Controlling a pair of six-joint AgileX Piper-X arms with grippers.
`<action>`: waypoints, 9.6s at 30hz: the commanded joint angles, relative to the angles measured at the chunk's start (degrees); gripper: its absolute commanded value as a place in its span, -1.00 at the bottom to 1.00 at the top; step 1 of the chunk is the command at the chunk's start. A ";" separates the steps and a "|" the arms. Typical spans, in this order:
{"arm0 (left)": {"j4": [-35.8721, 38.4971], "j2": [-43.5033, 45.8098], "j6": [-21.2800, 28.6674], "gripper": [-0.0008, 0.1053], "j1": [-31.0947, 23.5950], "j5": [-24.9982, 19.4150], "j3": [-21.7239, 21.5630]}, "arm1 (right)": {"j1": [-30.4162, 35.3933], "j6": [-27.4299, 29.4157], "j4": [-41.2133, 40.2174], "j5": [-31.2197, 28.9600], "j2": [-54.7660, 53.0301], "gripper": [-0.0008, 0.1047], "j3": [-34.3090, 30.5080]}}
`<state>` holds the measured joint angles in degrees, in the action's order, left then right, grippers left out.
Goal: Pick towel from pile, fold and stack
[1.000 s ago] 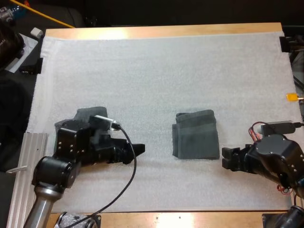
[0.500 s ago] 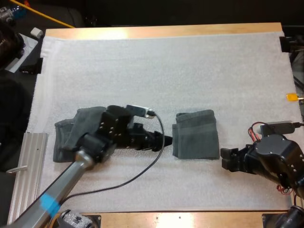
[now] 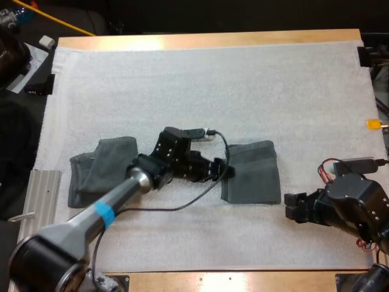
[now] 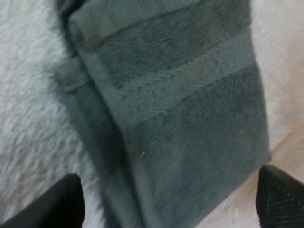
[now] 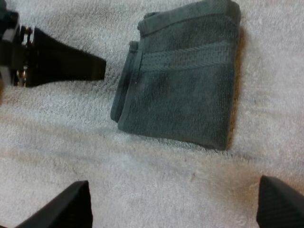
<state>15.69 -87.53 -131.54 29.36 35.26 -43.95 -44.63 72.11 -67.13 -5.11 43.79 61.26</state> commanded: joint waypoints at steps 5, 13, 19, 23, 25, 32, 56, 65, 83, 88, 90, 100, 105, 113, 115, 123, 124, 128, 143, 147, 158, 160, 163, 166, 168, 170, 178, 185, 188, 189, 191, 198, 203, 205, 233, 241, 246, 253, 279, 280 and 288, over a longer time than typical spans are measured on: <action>-0.07 -10.18 -1.53 0.36 0.40 2.73 -5.90 | 0.03 0.25 -1.30 -0.28 -0.23 0.31 0.28; 1.66 -14.36 -3.61 0.35 0.70 3.53 -7.96 | 0.09 0.11 -2.00 -0.21 -0.08 0.31 0.20; 3.37 -15.20 -6.37 0.35 4.04 2.67 -9.38 | -0.01 0.05 -1.82 -0.40 -0.19 0.31 0.40; 4.11 -16.23 -7.14 0.32 5.32 3.45 -11.53 | 0.12 0.00 -1.63 -0.20 -0.23 0.30 0.31; 4.80 -16.99 -7.61 0.31 6.37 3.35 -12.71 | 0.03 0.06 -1.64 -0.09 -0.15 0.30 0.28; 5.80 -18.17 -8.30 0.14 7.74 3.85 -14.76 | 0.01 -0.01 -1.92 -0.08 -0.34 0.30 0.33; 24.47 -2.53 13.13 -0.98 0.55 -2.30 -15.31 | -0.03 0.03 -1.63 -0.15 -0.25 0.29 0.27; 43.07 7.80 29.84 -0.98 -11.17 -13.90 -15.49 | 0.00 0.18 -1.93 -0.31 -0.36 0.29 0.08; 51.90 10.30 40.80 -0.98 -27.47 -30.73 -15.64 | 0.07 0.14 -2.06 -0.03 -0.40 0.30 0.37; 51.75 9.60 41.02 -0.98 -29.57 -32.66 -15.55 | 0.15 0.09 -2.12 0.03 -0.31 0.30 0.23; 51.76 8.99 40.97 -0.98 -30.04 -32.62 -15.67 | 0.08 0.10 -2.09 0.01 -0.17 0.30 0.24; 52.34 7.03 41.64 -0.98 -31.91 -37.85 -15.54 | -0.21 0.03 -2.23 0.18 -0.39 0.30 0.19; 52.32 6.43 41.82 -0.98 -32.47 -40.36 -15.61 | -0.11 0.04 -2.27 0.29 -0.33 0.30 0.21; 52.23 6.92 41.53 -0.96 -33.63 -44.46 -15.69 | -0.11 0.00 -2.25 0.37 -0.42 0.30 0.24; 51.98 6.85 41.36 -0.85 -33.69 -45.01 -15.63 | -0.06 0.12 -2.25 0.48 -0.26 0.30 0.15; 51.52 6.85 41.57 0.05 -33.67 -47.26 -15.63 | -0.12 0.21 -1.94 0.46 -0.15 0.30 0.22; 51.52 6.85 41.52 0.25 -33.62 -48.22 -15.67 | -0.23 0.27 -1.93 0.47 -0.17 0.30 0.23; 51.53 6.65 40.59 0.26 -33.72 -52.18 -15.65 | -0.05 0.15 -2.00 0.67 -0.14 0.30 0.27; 43.58 6.92 35.57 0.20 -34.29 -35.11 -10.17 | -0.09 0.25 -1.91 1.16 -0.44 0.30 0.32; 42.77 6.61 35.45 0.21 -34.17 -35.52 -8.72 | -0.07 0.21 -1.84 1.12 -0.37 0.29 0.29; 33.26 4.56 32.65 0.21 -34.26 -32.76 0.31 | -0.18 0.07 -2.26 1.38 -0.54 0.29 0.45; 33.85 4.35 32.80 0.21 -34.34 -32.43 -0.31 | -0.22 -0.01 -2.37 1.46 -0.64 0.29 0.46; 34.86 4.69 33.02 0.21 -34.38 -32.21 -1.92 | -0.17 0.01 -2.57 1.67 -0.39 0.29 0.53; 35.96 5.37 32.94 0.21 -34.42 -32.20 -5.07 | -0.16 -0.13 -2.73 1.87 -0.34 0.29 0.53; 36.43 6.18 32.71 0.21 -34.51 -31.78 -7.38 | -0.06 0.01 -2.55 1.98 -0.44 0.29 0.53; 37.10 7.35 32.67 0.21 -34.52 -31.45 -9.47 | -0.04 0.28 -2.37 2.03 -0.49 0.29 0.47; 29.17 5.90 30.41 0.21 -34.44 -29.32 -7.61 | -0.18 0.42 -2.23 1.33 -0.28 0.29 0.26; 26.16 1.58 29.20 0.21 -34.53 -29.59 -7.74 | -0.25 0.26 -2.61 1.56 -0.54 0.29 0.31; 26.22 -1.34 29.39 0.21 -34.36 -30.01 -8.25 | -0.30 0.39 -2.64 1.59 -0.36 0.29 0.24; 26.55 -2.39 29.56 0.21 -34.52 -29.96 -8.51 | -0.28 0.34 -2.66 1.65 -0.50 0.29 0.33; 27.17 -4.00 29.72 0.22 -34.52 -29.93 -9.15 | -0.09 0.33 -2.36 1.51 -0.58 0.29 0.38; 29.32 -3.66 30.02 0.21 -34.50 -29.64 -10.35 | -0.26 0.10 -2.06 1.98 -0.30 0.28 0.21; 33.06 0.45 31.02 0.21 -34.42 -30.33 -10.62 | -0.17 -0.09 -2.10 2.07 -0.24 0.28 0.08; 34.60 2.43 31.26 0.21 -34.42 -30.74 -10.49 | -0.24 -0.09 -2.09 1.97 -0.26 0.28 0.20; 36.48 10.72 31.84 0.21 -34.42 -30.56 -5.76 | -0.03 -0.14 -0.73 2.27 -0.36 0.28 0.22; 36.85 21.21 31.18 0.21 -34.54 -27.08 -8.52 | 0.16 1.98 3.34 1.83 -0.51 0.28 0.26; 36.86 24.74 30.79 0.21 -34.30 -25.91 -8.36 | -0.02 5.19 6.18 -0.57 0.25 0.29 0.33; 37.13 26.38 30.80 0.21 -32.19 -26.25 -8.28 | 0.61 9.93 11.08 -4.58 5.84 0.29 0.32; 41.85 34.38 32.34 0.21 -30.97 -27.15 -8.50 | 41.08 21.95 12.00 8.12 10.98 0.28 -0.08; 42.03 34.70 32.37 0.21 -30.98 -27.30 -8.56 | 42.23 22.48 11.89 8.01 10.58 0.28 -0.06; 43.03 38.77 33.04 0.21 -30.94 -27.74 -8.56 | 46.32 26.49 9.93 7.08 6.35 0.28 -0.25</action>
<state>58.26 -51.10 -98.90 -1.52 8.33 -52.17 0.97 96.33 -56.05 2.10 52.30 61.26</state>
